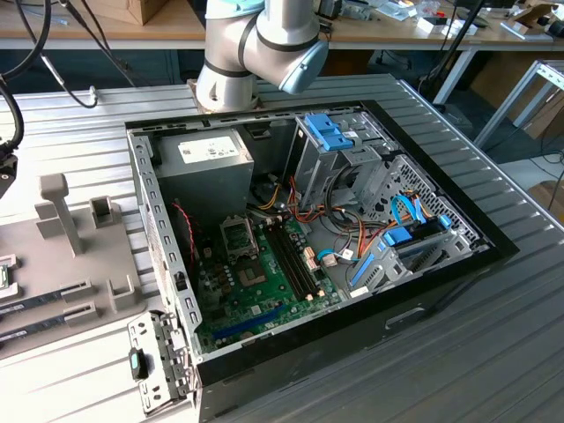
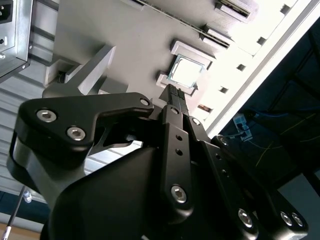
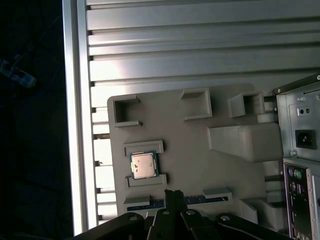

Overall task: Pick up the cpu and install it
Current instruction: 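Reach for the cpu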

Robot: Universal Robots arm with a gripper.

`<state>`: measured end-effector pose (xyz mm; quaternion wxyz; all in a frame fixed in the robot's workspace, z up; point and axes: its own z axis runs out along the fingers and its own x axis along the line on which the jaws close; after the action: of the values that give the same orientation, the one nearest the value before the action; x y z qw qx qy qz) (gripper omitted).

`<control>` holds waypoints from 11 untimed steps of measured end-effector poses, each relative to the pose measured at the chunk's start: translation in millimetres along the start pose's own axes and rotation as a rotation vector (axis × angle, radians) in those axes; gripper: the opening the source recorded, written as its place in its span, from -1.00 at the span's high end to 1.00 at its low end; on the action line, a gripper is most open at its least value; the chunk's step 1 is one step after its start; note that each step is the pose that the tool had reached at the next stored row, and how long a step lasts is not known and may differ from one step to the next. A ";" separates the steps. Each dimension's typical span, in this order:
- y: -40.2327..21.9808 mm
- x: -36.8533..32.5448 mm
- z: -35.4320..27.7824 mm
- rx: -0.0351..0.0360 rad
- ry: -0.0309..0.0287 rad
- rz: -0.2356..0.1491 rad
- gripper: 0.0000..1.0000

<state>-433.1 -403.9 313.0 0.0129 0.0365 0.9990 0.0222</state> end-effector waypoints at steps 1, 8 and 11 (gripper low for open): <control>-0.1 0.0 1.3 0.0000 0.0000 0.000 0.79; -0.2 0.1 3.5 0.0000 0.0000 0.000 0.79; -0.2 0.1 4.0 0.0000 0.0000 0.000 0.79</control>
<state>-433.1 -403.9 309.0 0.0129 0.0365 0.9990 0.0222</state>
